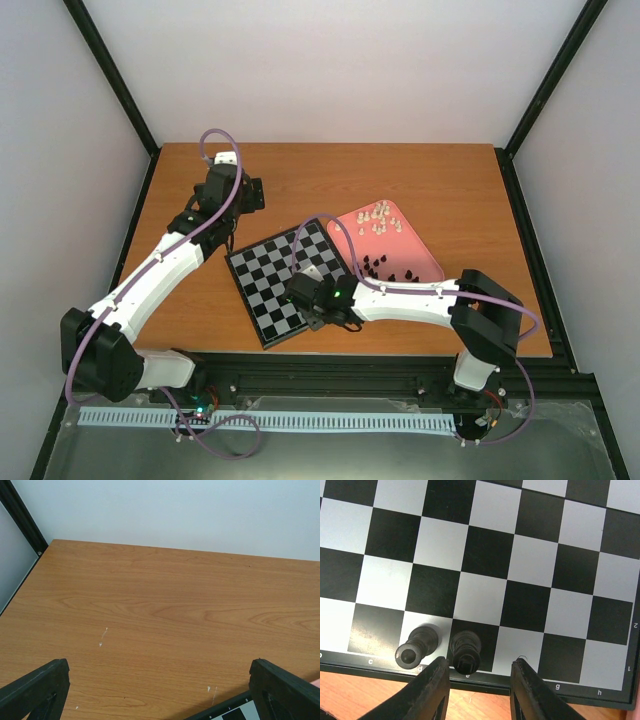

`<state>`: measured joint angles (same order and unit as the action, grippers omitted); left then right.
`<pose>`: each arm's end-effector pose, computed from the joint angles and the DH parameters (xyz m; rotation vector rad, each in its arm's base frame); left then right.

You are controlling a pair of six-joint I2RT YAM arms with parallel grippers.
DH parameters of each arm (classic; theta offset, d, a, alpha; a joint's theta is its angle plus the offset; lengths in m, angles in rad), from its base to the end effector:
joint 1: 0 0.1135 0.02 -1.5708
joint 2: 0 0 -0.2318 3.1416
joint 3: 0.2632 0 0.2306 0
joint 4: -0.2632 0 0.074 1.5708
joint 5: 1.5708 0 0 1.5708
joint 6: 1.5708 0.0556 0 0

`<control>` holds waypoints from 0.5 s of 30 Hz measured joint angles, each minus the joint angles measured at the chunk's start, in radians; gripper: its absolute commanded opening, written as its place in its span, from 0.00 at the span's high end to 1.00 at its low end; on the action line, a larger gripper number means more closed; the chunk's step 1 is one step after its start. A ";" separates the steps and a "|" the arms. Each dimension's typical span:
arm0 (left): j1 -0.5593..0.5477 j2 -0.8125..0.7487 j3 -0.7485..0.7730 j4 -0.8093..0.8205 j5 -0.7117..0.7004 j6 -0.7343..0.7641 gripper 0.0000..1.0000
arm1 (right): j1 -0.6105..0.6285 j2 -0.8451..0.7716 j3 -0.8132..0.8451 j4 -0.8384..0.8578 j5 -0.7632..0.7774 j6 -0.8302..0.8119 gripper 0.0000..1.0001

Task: Set up the chess pieces on the board
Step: Place the chess piece on the chessboard.

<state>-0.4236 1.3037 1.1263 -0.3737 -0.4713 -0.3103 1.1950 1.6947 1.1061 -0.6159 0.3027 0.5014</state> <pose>0.2782 -0.0978 0.2922 -0.1578 2.0504 0.0479 0.1302 0.2848 0.1512 -0.8378 2.5404 0.1018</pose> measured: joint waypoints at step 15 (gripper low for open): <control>0.000 0.000 0.000 0.000 0.000 0.000 0.00 | 0.002 -0.054 -0.016 -0.002 -0.004 -0.004 0.58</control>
<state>-0.4236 1.3037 1.1263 -0.3737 -0.4709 -0.3103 1.1969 1.6409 1.0904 -0.6178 0.2989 0.4973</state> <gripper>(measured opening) 0.998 0.368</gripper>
